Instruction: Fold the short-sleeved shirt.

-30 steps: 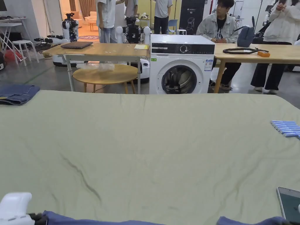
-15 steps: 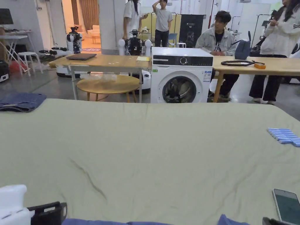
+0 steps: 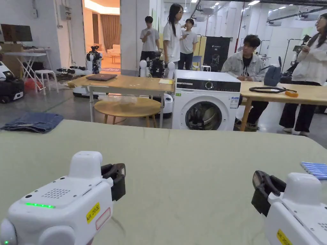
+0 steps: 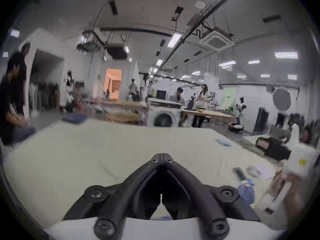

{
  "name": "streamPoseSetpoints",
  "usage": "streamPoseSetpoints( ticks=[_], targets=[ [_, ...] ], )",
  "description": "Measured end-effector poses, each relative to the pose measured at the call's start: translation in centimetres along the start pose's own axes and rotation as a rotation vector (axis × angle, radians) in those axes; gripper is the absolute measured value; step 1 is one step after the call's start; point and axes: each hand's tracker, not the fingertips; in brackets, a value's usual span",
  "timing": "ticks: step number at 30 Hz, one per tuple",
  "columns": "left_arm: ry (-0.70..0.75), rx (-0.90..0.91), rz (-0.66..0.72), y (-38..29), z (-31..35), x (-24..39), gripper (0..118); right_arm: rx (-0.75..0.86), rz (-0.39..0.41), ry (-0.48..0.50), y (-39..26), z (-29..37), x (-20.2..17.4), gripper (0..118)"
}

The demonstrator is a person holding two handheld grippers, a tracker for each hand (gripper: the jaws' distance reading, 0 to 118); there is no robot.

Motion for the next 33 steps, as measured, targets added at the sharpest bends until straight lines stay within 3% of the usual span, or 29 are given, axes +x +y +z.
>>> streamPoseSetpoints(
  ticks=[2, 6, 9, 10, 11, 12, 13, 14, 21, 24, 26, 27, 28, 30, 32, 33],
  targets=[
    [-0.091, -0.088, 0.185, -0.6, -0.4, -2.5, 0, -0.041, 0.015, 0.071, -0.1, -0.2, -0.3, 0],
    [-0.159, -0.141, 0.423, -2.3, -0.8, -8.9, 0, -0.052, 0.038, 0.049, -1.6, -0.3, -0.5, 0],
    [-0.290, -0.301, 0.595, -4.9, -1.0, -14.3, 0, -0.078, 0.020, 0.042, -2.1, -0.2, -0.1, 0],
    [-0.306, -0.372, 0.655, -6.2, -1.1, -16.1, 14, -0.080, 0.018, 0.033, -2.2, -0.2, 0.1, 0],
    [-0.305, -0.436, 0.697, -7.6, -1.0, -17.7, 45, -0.087, 0.019, 0.027, -2.3, -0.1, 0.3, 0],
    [-0.308, -0.493, 0.717, -8.8, -0.9, -18.1, 95, -0.094, 0.021, 0.020, -2.4, -0.1, 0.3, 0],
    [-0.317, -0.544, 0.736, -10.2, -0.6, -19.3, 115, -0.102, 0.021, 0.017, -2.6, -0.1, 0.3, 0],
    [-0.309, -0.560, 0.765, -11.6, -0.1, -20.4, 118, -0.106, 0.020, 0.021, -2.8, -0.1, 0.3, 0],
    [-0.128, -0.632, 0.814, -17.7, 1.0, -22.8, 118, -0.174, 0.058, 0.019, -4.2, -0.8, -1.1, 0],
    [-0.255, -0.506, 0.931, -18.4, 0.0, -22.8, 118, -0.189, 0.077, 0.032, -4.6, -1.3, -2.2, 0],
    [-0.306, -0.547, 1.010, -19.4, -1.9, -21.9, 116, -0.199, 0.071, 0.049, -4.8, -1.7, -2.9, 0],
    [-0.335, -0.566, 1.000, -19.7, -2.9, -21.3, 104, -0.201, 0.070, 0.053, -4.8, -1.8, -3.3, 0],
    [-0.318, -0.558, 0.983, -20.2, -4.0, -22.1, 80, -0.203, 0.072, 0.056, -4.9, -1.9, -3.7, 0],
    [-0.215, -0.626, 0.986, -20.9, -5.6, -21.1, 4, -0.203, 0.077, 0.067, -4.9, -1.9, -4.2, 0],
    [-0.098, -0.693, 0.944, -22.1, -6.1, -20.4, 4, -0.207, 0.076, 0.071, -5.0, -1.8, -4.4, 0],
    [-0.188, -0.629, 0.970, -21.6, -5.8, -20.8, 4, -0.209, 0.078, 0.071, -4.9, -1.8, -4.3, 0]
  ],
)
